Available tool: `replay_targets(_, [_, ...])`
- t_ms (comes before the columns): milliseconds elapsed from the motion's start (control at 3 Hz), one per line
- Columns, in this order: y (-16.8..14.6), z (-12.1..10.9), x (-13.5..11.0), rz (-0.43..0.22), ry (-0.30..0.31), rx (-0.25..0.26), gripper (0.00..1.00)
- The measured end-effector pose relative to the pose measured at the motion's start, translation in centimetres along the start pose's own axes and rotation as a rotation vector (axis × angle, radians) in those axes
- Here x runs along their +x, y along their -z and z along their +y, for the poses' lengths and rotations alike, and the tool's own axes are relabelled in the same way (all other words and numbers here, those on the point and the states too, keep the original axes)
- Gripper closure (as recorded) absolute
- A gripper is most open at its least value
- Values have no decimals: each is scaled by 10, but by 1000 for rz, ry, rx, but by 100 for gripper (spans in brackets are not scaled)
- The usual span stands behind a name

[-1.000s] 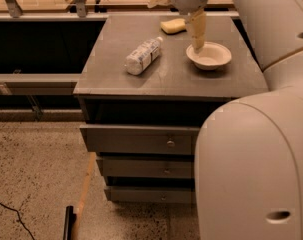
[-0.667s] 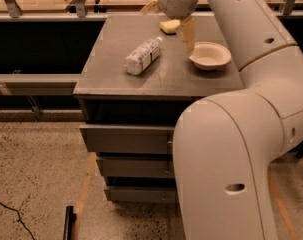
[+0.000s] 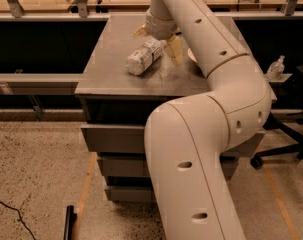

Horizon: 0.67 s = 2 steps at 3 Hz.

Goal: Pick blue plastic bottle

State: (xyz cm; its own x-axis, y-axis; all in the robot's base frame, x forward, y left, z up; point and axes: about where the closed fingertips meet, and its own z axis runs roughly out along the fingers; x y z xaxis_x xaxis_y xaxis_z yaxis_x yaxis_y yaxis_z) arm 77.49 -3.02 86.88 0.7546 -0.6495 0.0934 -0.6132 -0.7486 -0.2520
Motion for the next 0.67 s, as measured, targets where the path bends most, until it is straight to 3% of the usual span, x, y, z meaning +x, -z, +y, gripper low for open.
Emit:
replay_targets(333, [-16, -20, -10, 13, 88, -28, 0])
replay_targets(667, [-27, -38, -25, -3, 192, -27, 26])
